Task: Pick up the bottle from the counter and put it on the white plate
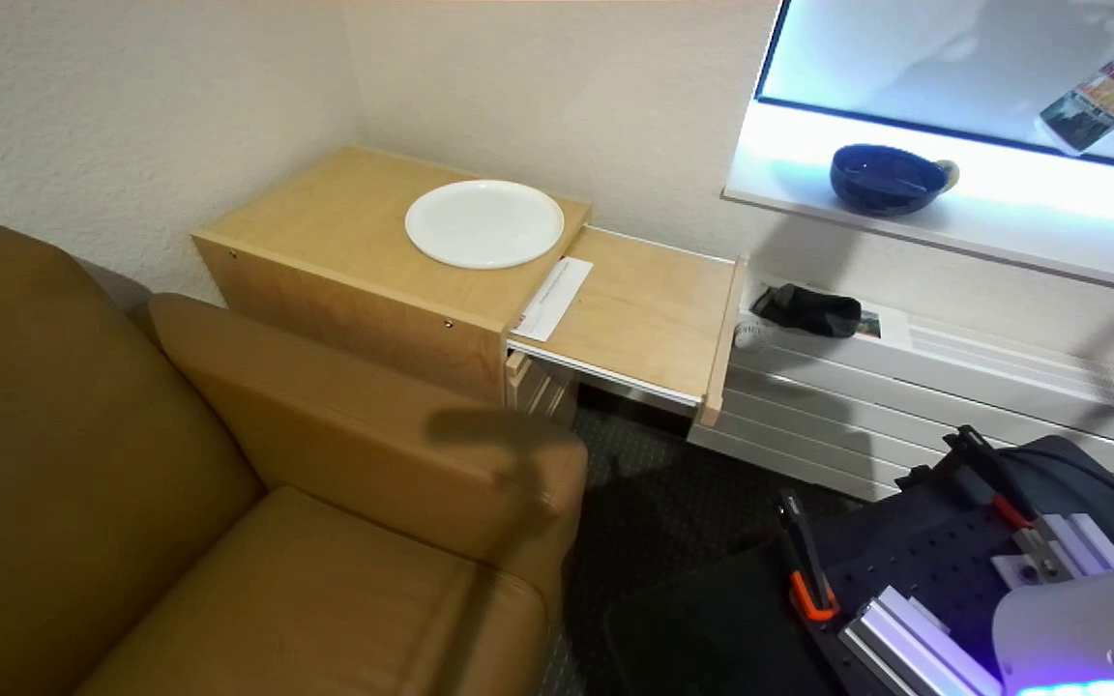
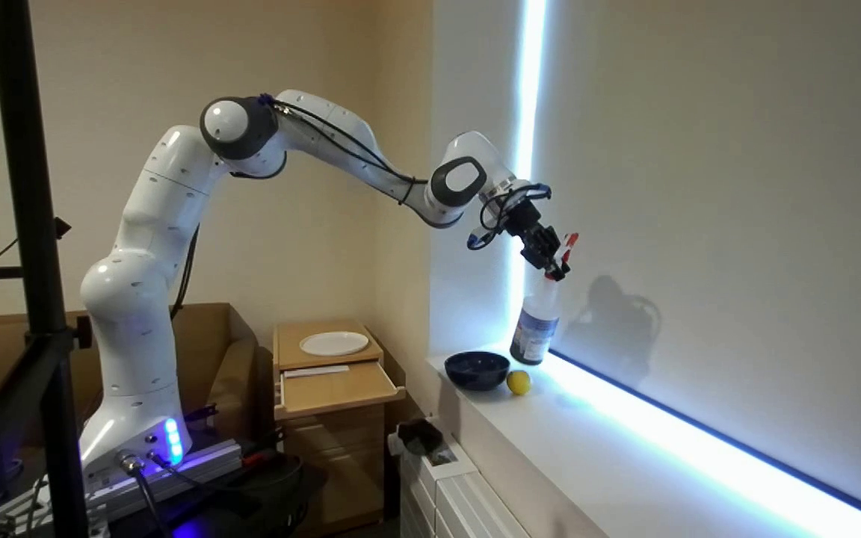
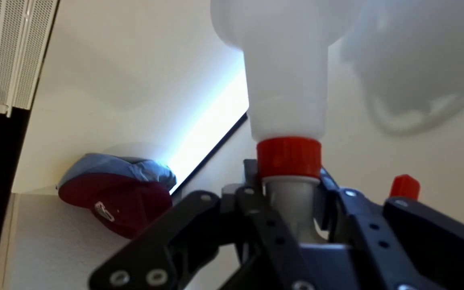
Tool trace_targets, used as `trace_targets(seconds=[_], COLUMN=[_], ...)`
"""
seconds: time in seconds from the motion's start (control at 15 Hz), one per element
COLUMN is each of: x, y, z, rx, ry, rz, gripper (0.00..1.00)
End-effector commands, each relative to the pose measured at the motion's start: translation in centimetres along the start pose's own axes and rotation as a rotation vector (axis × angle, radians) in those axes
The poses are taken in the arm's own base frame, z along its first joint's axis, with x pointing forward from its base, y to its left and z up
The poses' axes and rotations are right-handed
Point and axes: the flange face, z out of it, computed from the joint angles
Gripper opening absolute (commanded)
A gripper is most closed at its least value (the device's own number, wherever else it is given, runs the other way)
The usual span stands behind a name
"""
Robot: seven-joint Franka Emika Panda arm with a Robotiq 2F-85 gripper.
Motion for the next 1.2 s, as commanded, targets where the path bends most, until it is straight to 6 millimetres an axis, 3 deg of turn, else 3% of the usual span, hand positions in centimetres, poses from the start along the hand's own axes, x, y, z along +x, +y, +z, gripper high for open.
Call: trace_targets(seconds=[0.0, 0.33, 0.53, 0.67, 0.8, 0.87, 0.93, 1.13], x=[2.5, -0.1, -4.1, -6.8, -7.6, -7.2, -7.5, -7.5], y=[-0.6, -2.0, -1.9, -1.2, -0.5, -2.2, -1.8, -1.8], z=[-7.8, -18.5, -24.5, -27.0, -28.0, -27.1, -27.6, -27.0], rx=[0.074, 0.206, 0.250, 0.279, 0.310, 0.264, 0.268, 0.259], ry=[-0.010, -0.194, -0.288, -0.364, -0.468, -0.394, -0.413, -0.410], rz=[-0.049, -0.256, -0.389, -0.466, -0.512, -0.474, -0.486, -0.486], gripper=[0.08, 0.08, 0.08, 0.08, 0.08, 0.08, 0.33, 0.33])
